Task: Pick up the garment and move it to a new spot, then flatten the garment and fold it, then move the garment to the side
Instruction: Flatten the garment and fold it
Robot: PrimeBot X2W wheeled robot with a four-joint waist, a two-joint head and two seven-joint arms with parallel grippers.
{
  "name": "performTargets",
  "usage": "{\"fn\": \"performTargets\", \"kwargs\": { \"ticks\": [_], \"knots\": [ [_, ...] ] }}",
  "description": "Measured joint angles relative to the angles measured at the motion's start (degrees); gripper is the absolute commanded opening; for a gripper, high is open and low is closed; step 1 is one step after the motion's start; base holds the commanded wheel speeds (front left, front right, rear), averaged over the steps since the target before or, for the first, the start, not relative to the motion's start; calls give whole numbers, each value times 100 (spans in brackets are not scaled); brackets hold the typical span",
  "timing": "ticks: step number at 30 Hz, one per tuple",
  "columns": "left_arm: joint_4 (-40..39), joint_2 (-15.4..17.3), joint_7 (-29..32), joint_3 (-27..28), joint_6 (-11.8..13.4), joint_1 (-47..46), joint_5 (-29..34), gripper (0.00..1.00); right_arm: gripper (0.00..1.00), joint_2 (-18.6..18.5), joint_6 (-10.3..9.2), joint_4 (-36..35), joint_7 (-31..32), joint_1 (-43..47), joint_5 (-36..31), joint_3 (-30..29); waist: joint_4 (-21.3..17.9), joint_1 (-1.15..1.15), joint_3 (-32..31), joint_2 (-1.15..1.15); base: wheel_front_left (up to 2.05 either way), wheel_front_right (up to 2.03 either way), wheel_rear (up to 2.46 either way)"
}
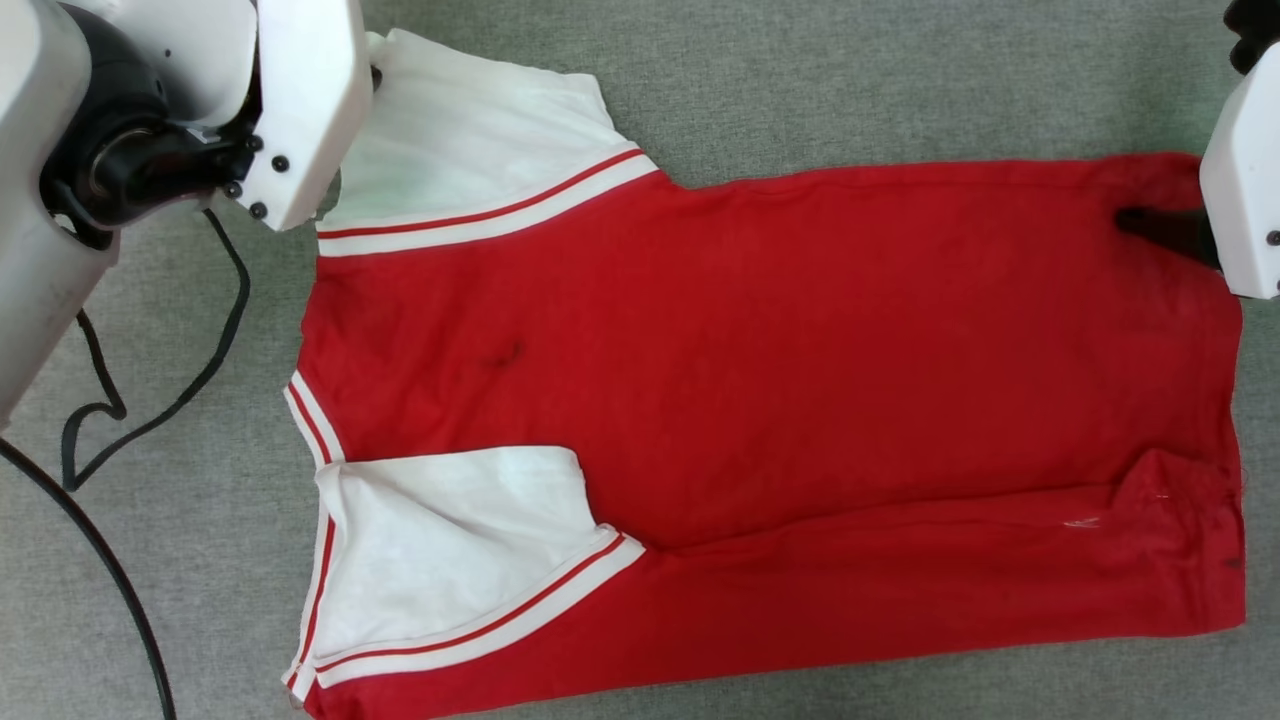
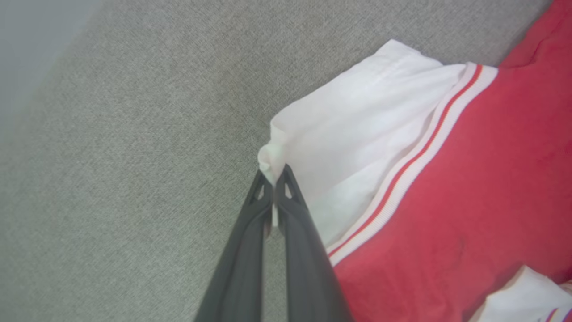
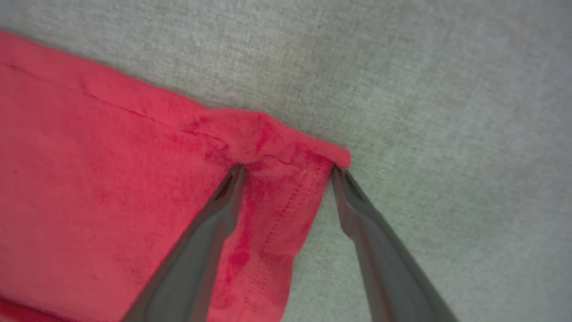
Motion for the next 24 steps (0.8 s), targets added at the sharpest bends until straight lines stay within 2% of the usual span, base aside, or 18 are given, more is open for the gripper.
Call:
{"fn": "performTargets", "kwargs": {
  "ticks": [5,6,7,12,18,22,23,24],
  "knots": [
    [-1,-53,-70,-46,-4,-15,-5,0,100,-46,-3,148,-87,-46,12,352,73,-1,39,0,0,0,0],
    [9,-52,-81,-64,-8,-14,-10,0,27,-54,-9,177,-154,-46,41,385,70,-1,23,0,0,0,0],
    [22,-51,-94,-80,-13,-13,-13,0,0,-60,-9,202,-259,-43,71,420,64,0,-1,0,0,0,0],
    [43,-22,-287,-124,-21,93,-96,0,0,-20,0,367,-810,-36,245,594,25,0,-241,0,0,0,0],
    [-252,169,-621,-194,-23,509,-263,0,0,-188,1,347,-1504,8,475,877,-4,0,-736,0,0,0,0],
    [-576,432,-835,-223,-27,959,-408,0,0,-410,1,180,-1950,267,682,1117,-4,-1,-1113,0,0,0,0],
    [-756,616,-945,-260,-26,1217,-432,0,0,-568,1,78,-2185,421,740,1233,0,0,-1297,0,0,0,0],
    [-756,616,-945,-260,-26,1217,-432,0,0,-568,1,78,-2185,421,740,1233,0,0,-1297,0,0,0,0]
  ]
}}
